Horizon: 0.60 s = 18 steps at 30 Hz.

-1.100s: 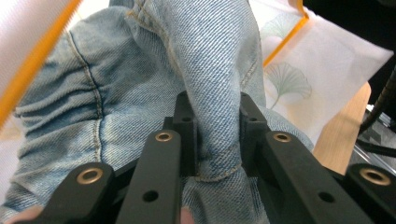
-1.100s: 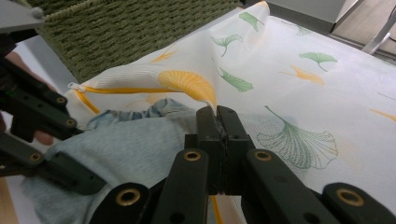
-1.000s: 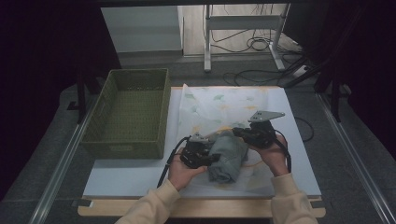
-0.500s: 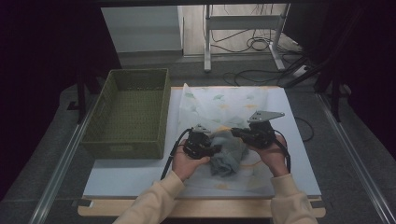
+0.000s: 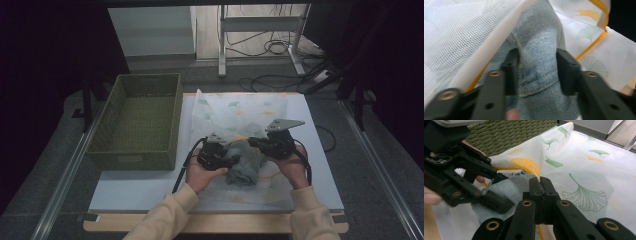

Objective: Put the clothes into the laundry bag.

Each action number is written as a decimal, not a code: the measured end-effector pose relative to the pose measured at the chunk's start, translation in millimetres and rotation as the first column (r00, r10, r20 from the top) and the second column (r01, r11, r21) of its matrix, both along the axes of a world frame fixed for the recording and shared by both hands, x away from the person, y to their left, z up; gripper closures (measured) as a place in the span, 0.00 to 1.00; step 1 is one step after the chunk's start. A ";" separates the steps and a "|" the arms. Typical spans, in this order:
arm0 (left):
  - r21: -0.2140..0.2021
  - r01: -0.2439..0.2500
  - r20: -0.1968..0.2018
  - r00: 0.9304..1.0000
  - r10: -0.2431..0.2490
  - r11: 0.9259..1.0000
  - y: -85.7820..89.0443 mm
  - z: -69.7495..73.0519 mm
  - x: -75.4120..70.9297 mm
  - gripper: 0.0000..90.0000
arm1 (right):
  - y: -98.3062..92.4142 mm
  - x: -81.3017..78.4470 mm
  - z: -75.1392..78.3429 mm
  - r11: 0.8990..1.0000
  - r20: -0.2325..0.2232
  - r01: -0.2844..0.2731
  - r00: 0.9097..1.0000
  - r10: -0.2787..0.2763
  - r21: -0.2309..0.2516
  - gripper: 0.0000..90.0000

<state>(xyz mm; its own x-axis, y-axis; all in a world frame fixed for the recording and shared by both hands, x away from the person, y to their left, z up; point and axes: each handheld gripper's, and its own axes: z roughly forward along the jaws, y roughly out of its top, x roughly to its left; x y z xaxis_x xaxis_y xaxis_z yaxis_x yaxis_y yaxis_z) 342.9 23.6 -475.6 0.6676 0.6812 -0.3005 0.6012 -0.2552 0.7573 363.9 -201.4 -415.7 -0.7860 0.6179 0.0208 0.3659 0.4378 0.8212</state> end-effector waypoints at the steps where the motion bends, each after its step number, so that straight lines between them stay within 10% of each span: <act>1: -0.002 0.004 0.003 1.000 -0.004 1.000 0.5 0.7 -1.9 0.50 | 0.1 0.0 0.0 1.000 0.001 0.000 1.000 0.000 0.000 0.99; 8: 0.000 0.033 0.016 0.999 -0.033 0.999 6.9 4.6 -16.0 0.33 | 0.0 0.5 -0.8 1.000 -0.002 0.004 1.000 -0.004 -0.003 0.99; 18: 0.025 0.049 -0.003 0.999 -0.049 0.998 7.0 -1.3 -27.0 0.34 | 0.6 1.0 -1.9 1.000 -0.003 0.007 1.000 -0.007 -0.007 0.99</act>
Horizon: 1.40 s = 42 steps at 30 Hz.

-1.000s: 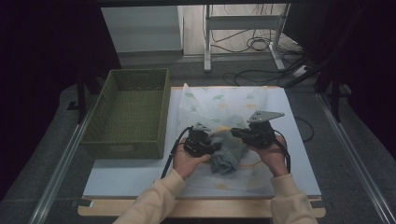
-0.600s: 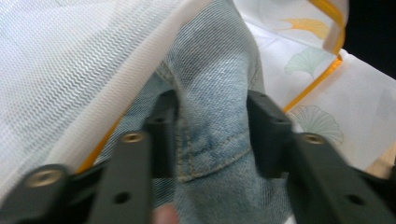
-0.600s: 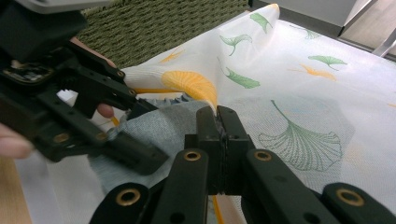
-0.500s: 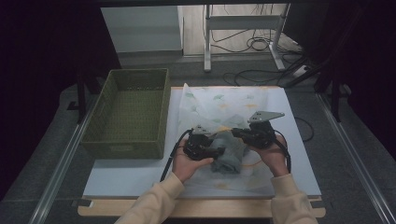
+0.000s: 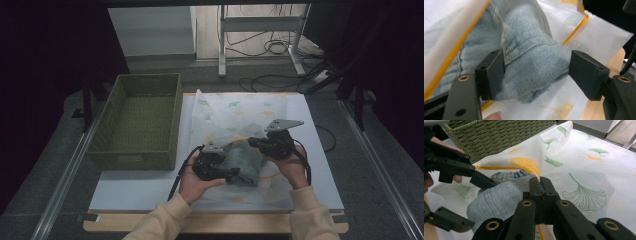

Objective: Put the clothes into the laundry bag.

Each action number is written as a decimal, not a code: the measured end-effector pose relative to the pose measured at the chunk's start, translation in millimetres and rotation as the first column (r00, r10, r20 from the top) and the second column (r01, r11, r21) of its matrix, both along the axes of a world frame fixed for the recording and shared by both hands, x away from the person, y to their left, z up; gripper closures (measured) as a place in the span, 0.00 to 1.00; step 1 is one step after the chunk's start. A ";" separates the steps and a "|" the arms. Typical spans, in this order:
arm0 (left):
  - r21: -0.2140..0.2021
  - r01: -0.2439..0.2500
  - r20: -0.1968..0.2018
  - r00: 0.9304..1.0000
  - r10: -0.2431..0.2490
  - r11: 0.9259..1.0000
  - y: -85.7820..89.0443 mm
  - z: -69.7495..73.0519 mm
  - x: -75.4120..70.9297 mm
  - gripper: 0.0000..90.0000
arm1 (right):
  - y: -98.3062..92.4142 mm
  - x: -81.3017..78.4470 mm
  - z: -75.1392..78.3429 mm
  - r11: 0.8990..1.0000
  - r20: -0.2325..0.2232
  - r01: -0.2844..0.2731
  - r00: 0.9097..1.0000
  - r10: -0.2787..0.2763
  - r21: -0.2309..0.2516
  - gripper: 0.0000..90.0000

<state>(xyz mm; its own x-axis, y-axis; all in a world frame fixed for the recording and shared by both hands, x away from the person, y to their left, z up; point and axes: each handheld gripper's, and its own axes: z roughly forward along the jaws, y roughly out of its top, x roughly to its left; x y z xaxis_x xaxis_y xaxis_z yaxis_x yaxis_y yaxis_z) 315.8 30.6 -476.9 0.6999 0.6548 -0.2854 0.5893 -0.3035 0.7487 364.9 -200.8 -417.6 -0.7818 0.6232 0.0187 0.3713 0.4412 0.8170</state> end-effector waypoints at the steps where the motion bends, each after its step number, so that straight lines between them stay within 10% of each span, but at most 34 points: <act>1: 0.008 -0.001 -0.005 1.000 0.001 1.000 -0.8 -1.9 0.0 0.37 | 0.1 -0.1 0.0 1.000 0.000 0.000 1.000 0.000 0.000 0.99; 12: 0.070 0.007 -0.004 1.000 -0.006 0.998 -10.4 -13.8 5.5 0.68 | 0.2 -0.1 -0.2 1.000 0.000 0.000 1.000 0.000 -0.002 0.99; 42: 0.059 -0.063 0.027 0.998 0.062 0.996 -24.2 -10.8 27.5 0.72 | 1.5 -2.8 3.5 1.000 0.000 -0.021 1.000 0.021 0.004 0.99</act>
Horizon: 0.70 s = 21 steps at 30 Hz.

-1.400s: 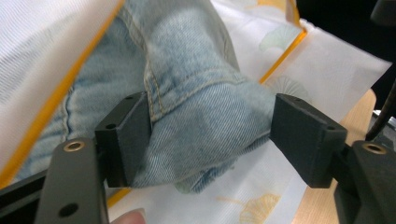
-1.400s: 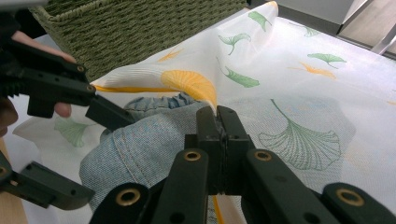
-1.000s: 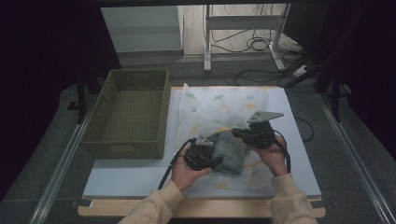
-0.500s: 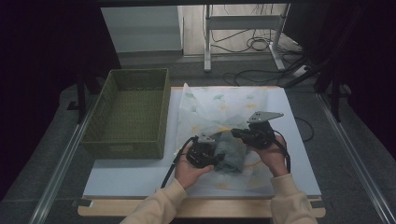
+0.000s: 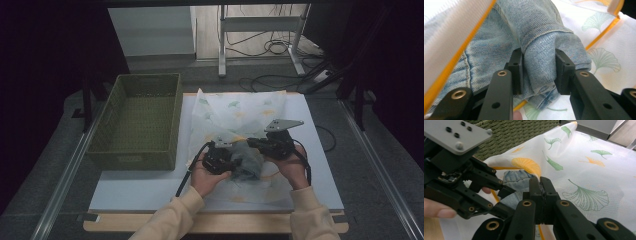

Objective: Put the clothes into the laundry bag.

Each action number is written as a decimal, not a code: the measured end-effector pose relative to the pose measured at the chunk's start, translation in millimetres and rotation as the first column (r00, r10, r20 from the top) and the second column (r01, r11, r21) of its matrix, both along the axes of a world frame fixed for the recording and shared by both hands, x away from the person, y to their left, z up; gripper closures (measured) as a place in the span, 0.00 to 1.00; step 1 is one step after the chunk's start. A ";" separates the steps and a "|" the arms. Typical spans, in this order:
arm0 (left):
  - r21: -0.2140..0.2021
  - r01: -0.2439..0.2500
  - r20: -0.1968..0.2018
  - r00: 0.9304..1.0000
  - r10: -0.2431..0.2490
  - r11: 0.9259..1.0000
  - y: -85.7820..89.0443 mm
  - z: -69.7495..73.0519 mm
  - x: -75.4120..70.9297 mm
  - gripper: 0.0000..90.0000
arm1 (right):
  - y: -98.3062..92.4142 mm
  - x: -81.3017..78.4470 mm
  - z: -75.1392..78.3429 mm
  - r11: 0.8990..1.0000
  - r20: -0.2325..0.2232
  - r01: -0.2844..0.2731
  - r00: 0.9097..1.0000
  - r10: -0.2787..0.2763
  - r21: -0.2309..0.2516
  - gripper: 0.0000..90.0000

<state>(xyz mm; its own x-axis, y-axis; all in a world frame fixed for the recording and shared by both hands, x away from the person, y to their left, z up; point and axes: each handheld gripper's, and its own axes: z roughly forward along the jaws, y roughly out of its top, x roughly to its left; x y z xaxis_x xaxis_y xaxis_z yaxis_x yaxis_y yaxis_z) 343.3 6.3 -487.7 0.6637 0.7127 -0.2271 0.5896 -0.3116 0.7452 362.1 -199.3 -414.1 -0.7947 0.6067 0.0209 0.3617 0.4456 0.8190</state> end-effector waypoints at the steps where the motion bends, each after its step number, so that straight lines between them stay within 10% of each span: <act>1: -0.002 -0.003 0.003 1.000 0.003 1.000 0.0 0.0 1.2 0.72 | -0.1 -0.1 0.1 1.000 0.000 -0.001 1.000 0.001 0.000 0.99; 21: 0.007 -0.049 0.043 0.998 0.049 0.999 -3.1 -1.5 19.9 0.71 | -0.6 0.1 0.0 1.000 -0.007 -0.005 1.000 0.005 0.002 0.99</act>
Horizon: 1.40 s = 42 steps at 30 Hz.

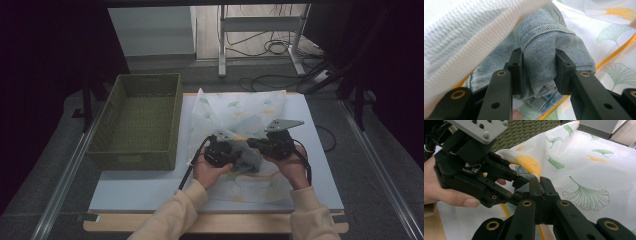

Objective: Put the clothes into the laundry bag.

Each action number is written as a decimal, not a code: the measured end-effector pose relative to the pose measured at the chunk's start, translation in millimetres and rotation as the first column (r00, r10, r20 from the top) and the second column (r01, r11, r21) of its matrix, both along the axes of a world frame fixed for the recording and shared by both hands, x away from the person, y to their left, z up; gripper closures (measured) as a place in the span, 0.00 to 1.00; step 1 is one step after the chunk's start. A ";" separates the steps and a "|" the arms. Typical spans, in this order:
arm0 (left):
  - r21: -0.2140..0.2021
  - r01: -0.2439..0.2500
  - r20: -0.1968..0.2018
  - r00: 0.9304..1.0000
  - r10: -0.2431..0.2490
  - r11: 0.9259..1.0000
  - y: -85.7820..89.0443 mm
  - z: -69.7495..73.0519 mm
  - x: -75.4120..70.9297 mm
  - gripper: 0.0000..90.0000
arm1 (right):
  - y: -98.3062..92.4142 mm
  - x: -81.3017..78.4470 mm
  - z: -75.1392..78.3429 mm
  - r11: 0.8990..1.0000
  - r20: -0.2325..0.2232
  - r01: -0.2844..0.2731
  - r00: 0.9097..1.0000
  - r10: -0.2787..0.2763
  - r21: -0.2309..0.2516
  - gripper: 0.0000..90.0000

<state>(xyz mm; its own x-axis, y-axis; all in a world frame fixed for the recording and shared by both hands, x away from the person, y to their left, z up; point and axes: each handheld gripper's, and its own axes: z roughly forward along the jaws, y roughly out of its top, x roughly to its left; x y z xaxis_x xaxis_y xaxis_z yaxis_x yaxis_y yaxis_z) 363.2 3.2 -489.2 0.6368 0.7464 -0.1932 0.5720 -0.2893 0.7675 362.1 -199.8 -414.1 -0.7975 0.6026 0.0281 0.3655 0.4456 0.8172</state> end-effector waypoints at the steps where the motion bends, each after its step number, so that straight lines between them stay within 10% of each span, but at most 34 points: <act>1: 0.000 -0.003 0.004 1.000 0.003 1.000 -0.5 -0.5 0.6 0.71 | 0.0 -0.1 0.1 1.000 0.000 0.000 1.000 0.000 0.000 0.99; 18: 0.004 -0.048 0.041 0.998 0.048 0.999 -10.7 -8.6 12.3 0.70 | -0.8 0.7 -0.9 1.000 -0.005 0.003 1.000 -0.003 0.000 0.99; 42: 0.006 -0.003 0.031 1.000 0.003 1.000 0.5 -6.8 -11.2 0.67 | -4.2 3.4 -4.4 1.000 -0.015 0.017 1.000 -0.017 -0.002 0.98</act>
<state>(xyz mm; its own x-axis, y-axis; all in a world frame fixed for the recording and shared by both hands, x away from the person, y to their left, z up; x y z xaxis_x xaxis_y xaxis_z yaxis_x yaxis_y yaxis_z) 352.1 3.7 -496.0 0.6401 0.7495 -0.1689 0.5491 -0.2926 0.7829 365.5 -204.0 -418.5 -0.7869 0.6159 0.0394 0.3854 0.4405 0.8108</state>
